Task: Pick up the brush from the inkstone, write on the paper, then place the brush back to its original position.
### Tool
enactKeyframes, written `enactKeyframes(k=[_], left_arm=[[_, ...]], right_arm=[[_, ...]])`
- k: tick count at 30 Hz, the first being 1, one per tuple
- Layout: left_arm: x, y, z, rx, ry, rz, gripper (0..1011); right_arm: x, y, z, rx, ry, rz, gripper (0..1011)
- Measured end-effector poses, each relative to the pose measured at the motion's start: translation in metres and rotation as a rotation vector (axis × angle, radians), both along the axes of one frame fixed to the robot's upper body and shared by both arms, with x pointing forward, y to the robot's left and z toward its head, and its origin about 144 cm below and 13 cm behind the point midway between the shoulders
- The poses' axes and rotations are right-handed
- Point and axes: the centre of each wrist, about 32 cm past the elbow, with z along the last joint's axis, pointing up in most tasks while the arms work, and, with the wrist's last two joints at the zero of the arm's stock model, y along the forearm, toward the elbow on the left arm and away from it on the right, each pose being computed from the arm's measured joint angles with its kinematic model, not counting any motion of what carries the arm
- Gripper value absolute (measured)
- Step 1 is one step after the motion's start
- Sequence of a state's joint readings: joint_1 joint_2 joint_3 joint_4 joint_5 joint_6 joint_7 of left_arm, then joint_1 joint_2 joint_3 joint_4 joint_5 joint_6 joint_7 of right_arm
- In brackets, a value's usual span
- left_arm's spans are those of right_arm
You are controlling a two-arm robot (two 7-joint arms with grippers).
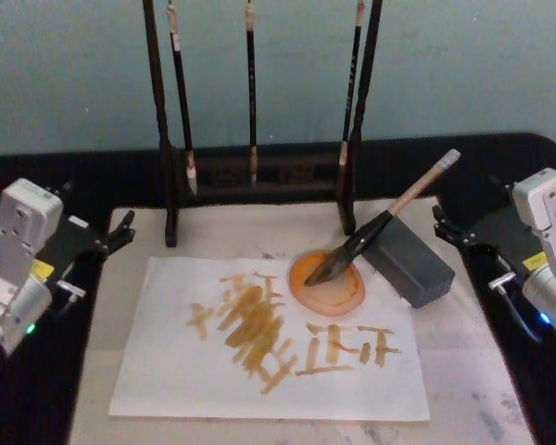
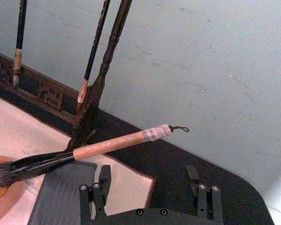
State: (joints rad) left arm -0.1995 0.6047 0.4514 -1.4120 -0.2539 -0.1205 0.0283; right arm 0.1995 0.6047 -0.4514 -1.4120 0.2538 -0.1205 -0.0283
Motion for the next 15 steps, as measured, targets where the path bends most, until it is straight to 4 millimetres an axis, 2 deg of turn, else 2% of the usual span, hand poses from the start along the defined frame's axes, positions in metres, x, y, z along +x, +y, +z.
enactKeyframes(k=[15], left_arm=[[0.0000, 0.0000, 0.0000, 0.000, 0.000, 0.000, 1010]], right_arm=[[0.0000, 0.0000, 0.0000, 0.000, 0.000, 0.000, 1000]])
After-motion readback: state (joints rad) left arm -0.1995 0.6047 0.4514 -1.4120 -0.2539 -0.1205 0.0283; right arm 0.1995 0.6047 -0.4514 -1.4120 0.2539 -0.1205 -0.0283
